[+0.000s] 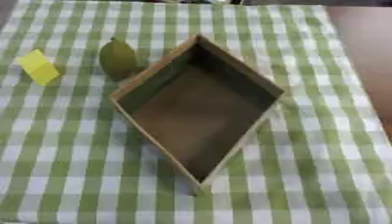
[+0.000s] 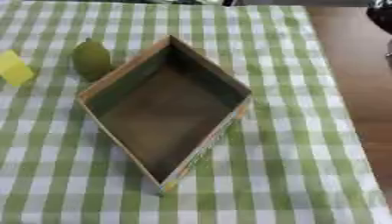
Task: Pick up objects on the table and place them in the box.
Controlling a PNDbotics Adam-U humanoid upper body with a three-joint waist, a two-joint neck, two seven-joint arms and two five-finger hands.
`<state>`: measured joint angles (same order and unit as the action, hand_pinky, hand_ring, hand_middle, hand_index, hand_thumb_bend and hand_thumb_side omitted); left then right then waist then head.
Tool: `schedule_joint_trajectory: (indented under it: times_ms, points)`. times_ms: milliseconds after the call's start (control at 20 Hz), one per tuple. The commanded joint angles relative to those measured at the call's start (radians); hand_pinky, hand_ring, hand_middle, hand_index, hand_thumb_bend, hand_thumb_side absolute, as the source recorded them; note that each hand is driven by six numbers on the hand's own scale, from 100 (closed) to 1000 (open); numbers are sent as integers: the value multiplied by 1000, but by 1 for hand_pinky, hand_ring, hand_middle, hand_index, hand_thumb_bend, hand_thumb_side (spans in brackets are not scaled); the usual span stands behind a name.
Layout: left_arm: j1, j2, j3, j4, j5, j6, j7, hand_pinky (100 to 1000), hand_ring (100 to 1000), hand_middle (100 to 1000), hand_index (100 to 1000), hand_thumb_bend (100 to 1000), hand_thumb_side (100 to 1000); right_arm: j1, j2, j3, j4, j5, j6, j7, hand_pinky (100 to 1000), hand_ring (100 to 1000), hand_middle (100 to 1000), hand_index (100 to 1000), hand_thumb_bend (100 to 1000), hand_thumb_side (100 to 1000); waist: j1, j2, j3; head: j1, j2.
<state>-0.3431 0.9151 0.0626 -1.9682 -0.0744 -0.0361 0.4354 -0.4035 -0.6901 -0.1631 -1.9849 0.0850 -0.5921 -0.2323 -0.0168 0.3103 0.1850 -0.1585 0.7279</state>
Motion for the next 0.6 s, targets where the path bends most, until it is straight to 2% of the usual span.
schedule_joint_trajectory:
  times_ms: [50,200,350,600]
  points:
    - [-47,76,-18,34,-27,37,-96,735,747,749,875,283,514,-11,-36,-1,-15,-5,1,6,877,641,640,841,100,393,7,-22,-1,9,-1]
    - [-98,107,-44,111,-55,73,-197,754,760,765,892,273,557,-14,-37,2,-15,-8,2,11,878,642,639,841,100,397,11,-21,-3,12,-1]
    - [-155,131,-80,199,-96,109,-342,785,787,799,903,274,620,-16,-39,6,-15,-11,5,15,879,643,638,841,100,400,15,-21,-6,11,1]
    - [-262,130,-129,341,-151,131,-544,832,842,857,924,317,642,-20,-41,11,-15,-17,6,22,879,643,638,841,100,401,18,-22,-6,16,2]
